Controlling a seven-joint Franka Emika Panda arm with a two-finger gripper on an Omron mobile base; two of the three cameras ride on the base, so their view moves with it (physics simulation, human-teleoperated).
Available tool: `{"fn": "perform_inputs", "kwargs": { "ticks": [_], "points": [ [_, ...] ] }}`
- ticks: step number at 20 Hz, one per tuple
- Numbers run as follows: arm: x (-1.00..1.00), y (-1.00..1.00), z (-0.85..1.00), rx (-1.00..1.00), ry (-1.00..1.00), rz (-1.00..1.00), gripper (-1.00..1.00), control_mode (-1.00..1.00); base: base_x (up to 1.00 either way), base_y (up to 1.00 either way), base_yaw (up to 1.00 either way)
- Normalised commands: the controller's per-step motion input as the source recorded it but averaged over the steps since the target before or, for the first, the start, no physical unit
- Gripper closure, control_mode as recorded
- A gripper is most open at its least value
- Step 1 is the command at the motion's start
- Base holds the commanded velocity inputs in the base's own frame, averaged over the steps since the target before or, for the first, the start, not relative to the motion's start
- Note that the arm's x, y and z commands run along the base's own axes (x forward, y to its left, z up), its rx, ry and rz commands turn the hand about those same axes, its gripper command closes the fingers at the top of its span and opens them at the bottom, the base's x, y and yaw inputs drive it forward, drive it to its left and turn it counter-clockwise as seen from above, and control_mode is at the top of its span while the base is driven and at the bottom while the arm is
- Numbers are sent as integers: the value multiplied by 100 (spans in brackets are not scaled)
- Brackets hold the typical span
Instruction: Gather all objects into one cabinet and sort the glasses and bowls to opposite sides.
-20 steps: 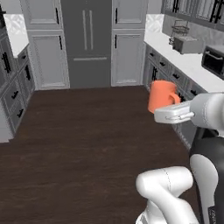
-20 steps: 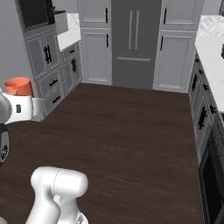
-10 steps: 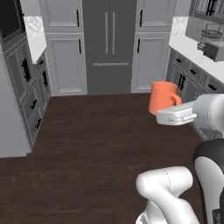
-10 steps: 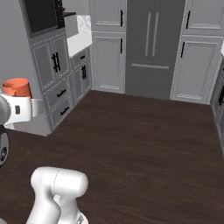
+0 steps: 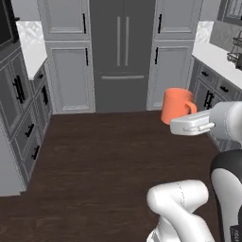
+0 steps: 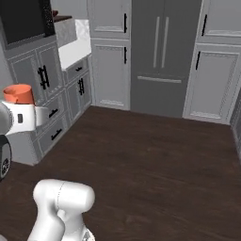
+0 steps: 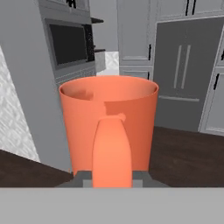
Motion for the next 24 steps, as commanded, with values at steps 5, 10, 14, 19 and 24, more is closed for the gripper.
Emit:
{"fn": "perform_inputs", "kwargs": {
  "ticks": [5, 10, 14, 19, 24],
  "points": [
    [0, 0, 0, 0, 0, 0, 100, 100, 100, 17, -3],
    [0, 0, 0, 0, 0, 0, 100, 100, 100, 21, -2],
    [0, 0, 0, 0, 0, 0, 100, 100, 100, 23, 0],
    [0, 0, 0, 0, 0, 0, 100, 100, 100, 38, -1],
    [0, 0, 0, 0, 0, 0, 100, 100, 100, 34, 0]
  ]
}}
